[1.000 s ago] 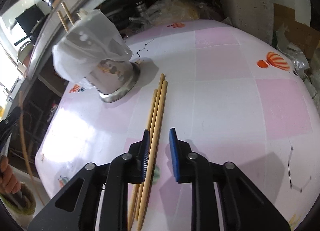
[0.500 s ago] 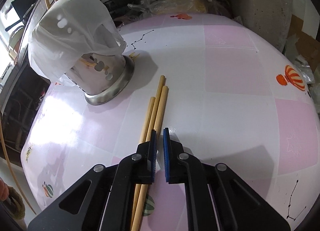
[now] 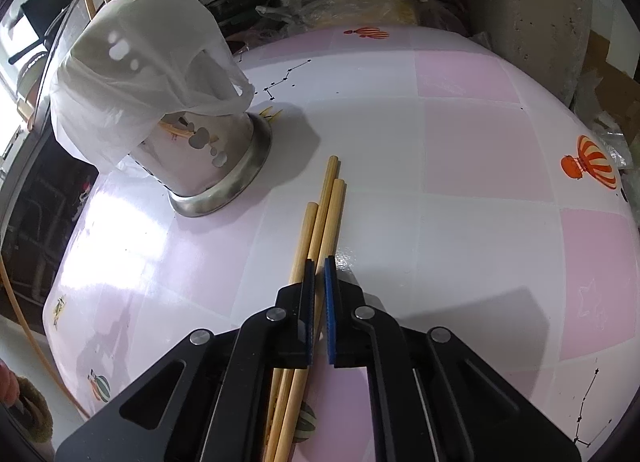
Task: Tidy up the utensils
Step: 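Lift a wooden chopstick upright with the right tool while the left tool holds its chopstick, then hold both chopsticks upright above the table with both tools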
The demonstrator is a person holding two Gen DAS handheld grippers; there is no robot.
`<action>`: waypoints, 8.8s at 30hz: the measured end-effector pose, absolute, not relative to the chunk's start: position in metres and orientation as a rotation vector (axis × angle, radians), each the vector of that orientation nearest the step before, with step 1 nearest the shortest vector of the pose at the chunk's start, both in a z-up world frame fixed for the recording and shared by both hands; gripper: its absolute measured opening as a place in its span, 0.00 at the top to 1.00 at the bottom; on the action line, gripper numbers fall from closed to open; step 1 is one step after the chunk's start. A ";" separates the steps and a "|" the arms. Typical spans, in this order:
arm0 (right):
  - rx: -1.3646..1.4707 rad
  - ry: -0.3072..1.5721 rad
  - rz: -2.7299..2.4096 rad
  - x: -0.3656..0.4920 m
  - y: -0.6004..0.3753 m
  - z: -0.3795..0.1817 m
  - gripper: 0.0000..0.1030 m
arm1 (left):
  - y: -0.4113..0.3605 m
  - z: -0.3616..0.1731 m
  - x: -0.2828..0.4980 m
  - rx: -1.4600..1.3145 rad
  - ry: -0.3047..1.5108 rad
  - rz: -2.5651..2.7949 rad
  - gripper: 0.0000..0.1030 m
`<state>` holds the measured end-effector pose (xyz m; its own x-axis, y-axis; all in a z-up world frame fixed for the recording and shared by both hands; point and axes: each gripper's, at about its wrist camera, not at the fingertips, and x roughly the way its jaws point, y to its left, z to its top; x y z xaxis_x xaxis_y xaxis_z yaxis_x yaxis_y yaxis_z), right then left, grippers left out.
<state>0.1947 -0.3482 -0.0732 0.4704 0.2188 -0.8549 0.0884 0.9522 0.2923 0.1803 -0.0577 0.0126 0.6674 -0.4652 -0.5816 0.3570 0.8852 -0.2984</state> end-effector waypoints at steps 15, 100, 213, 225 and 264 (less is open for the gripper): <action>0.317 1.099 0.080 0.158 -0.353 -0.071 0.96 | -0.057 0.015 0.177 -0.165 0.697 -0.469 0.95; 0.312 0.641 -0.029 0.066 -0.373 0.081 0.93 | -0.073 0.028 0.161 -0.133 0.665 -0.493 0.95; 0.325 0.632 0.010 0.070 -0.362 0.083 0.93 | -0.075 0.028 0.162 -0.134 0.668 -0.493 0.95; 0.326 0.632 0.009 0.070 -0.362 0.082 0.93 | -0.075 0.028 0.162 -0.134 0.668 -0.493 0.95; 0.338 0.611 0.015 0.066 -0.363 0.086 0.93 | -0.076 0.035 0.157 -0.132 0.638 -0.503 0.95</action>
<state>0.0660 -0.3628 0.0856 0.8207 0.1133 -0.5600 0.0848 0.9451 0.3155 0.1570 -0.0758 0.0345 0.6881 -0.4878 -0.5372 0.4080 0.8723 -0.2695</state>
